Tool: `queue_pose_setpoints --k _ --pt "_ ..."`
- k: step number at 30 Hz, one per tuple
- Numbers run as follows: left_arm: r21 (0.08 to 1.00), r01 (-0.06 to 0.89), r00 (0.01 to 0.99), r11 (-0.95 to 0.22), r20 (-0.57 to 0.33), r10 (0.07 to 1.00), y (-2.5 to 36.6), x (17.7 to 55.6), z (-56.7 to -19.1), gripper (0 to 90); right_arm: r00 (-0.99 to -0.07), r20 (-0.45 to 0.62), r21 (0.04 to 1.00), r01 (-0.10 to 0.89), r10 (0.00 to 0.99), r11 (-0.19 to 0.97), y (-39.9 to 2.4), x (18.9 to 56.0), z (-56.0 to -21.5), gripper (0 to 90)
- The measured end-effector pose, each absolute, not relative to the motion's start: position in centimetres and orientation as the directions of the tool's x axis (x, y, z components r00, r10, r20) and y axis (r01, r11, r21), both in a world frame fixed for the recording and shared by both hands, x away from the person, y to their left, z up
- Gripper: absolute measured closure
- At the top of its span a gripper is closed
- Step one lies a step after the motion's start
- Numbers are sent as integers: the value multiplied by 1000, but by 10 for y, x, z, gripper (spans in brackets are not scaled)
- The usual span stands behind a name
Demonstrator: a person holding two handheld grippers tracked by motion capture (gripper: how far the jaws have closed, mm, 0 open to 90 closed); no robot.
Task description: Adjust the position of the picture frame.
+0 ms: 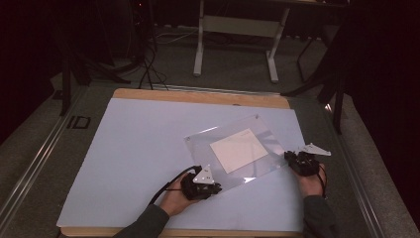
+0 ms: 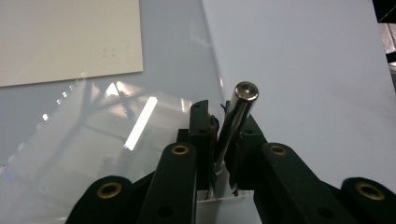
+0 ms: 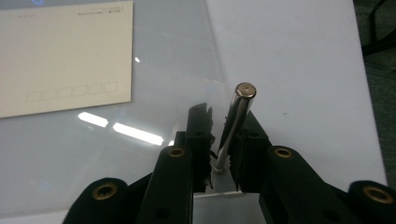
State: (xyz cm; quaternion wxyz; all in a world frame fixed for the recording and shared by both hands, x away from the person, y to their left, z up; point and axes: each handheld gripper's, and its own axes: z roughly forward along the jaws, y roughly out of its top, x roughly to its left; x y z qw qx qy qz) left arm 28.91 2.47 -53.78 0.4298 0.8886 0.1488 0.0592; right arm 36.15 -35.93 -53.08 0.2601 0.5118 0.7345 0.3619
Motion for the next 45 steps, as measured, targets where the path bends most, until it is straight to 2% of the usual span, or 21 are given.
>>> queue_pose_setpoints --k 3,7,14,23,34,38,45 --pt "768 179 955 -615 15 296 24 289 -536 831 -325 -14 794 571 946 209 -359 364 -534 838" --pt "743 114 956 -659 99 277 19 285 -532 841 -328 -21 796 566 945 214 -359 365 -533 847" --pt "735 68 954 -674 149 259 20 277 -523 834 -326 -65 823 516 943 235 -348 373 -530 847" --pt "719 46 940 -693 204 275 30 259 -508 822 -377 -43 828 505 925 244 -312 404 -531 845" --pt "711 78 922 -699 215 322 50 237 -497 814 -507 -25 821 482 862 307 -239 451 -521 849" --pt "684 80 918 -725 234 322 50 230 -495 807 -523 9 817 495 852 295 -206 467 -522 854" --pt "657 74 913 -750 259 316 45 214 -499 796 -609 7 795 484 793 365 -146 486 -522 854"
